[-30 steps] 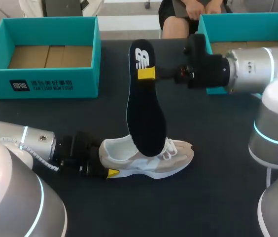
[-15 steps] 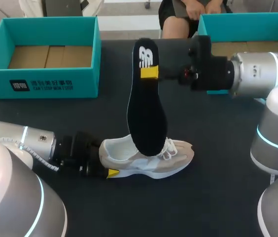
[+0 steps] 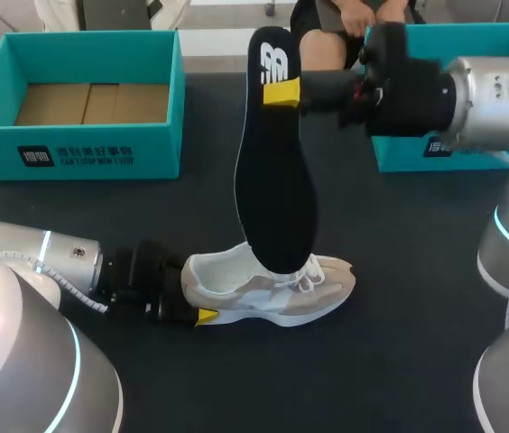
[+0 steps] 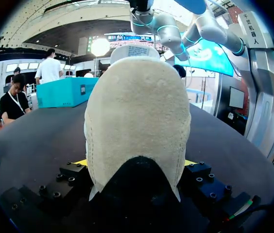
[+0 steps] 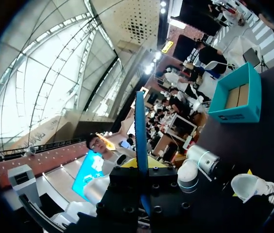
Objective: Take the shoe out of the shoebox, open the shoe tongue, remove and reinsert the insole, then place the shoe into the shoebox
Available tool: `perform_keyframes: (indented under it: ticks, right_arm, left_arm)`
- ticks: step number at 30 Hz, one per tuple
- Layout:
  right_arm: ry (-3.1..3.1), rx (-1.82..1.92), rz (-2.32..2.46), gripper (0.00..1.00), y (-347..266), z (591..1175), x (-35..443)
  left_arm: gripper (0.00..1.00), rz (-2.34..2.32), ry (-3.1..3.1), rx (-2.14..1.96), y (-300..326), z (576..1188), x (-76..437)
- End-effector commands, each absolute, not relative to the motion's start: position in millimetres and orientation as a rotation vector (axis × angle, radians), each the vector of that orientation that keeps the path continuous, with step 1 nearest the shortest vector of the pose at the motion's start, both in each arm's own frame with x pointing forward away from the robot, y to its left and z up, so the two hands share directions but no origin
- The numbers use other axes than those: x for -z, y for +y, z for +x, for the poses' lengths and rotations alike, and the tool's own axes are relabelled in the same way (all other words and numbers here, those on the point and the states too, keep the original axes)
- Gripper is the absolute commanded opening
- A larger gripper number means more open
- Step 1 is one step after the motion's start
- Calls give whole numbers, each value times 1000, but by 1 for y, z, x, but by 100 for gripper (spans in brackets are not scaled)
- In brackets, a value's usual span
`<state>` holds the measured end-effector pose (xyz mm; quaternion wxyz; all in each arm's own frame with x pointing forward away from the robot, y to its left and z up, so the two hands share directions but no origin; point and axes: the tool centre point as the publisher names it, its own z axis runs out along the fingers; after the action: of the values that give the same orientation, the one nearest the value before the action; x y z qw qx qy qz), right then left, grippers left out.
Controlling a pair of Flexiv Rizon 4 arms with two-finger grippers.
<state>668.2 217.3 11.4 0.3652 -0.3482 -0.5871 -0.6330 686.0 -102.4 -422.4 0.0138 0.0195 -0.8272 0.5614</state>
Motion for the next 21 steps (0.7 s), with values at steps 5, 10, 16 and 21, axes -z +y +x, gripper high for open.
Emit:
perform_keyframes:
  ticks: [5, 10, 16, 21]
  right_arm:
    - [-1534, 1613, -929, 0, 213, 645, -15]
    - [-1571, 1645, -950, 0, 211, 635, -15]
    - [-1571, 1638, -947, 0, 210, 629, -17]
    - [-1567, 1632, -951, 0, 210, 627, -17]
  left_arm:
    - [0, 62, -2579, -1745, -103, 685, 423]
    - [0, 62, -2579, -1745, -103, 685, 423]
    - [0, 62, -2579, -1745, -103, 685, 423]
    - [0, 62, -2579, -1745, -103, 685, 423]
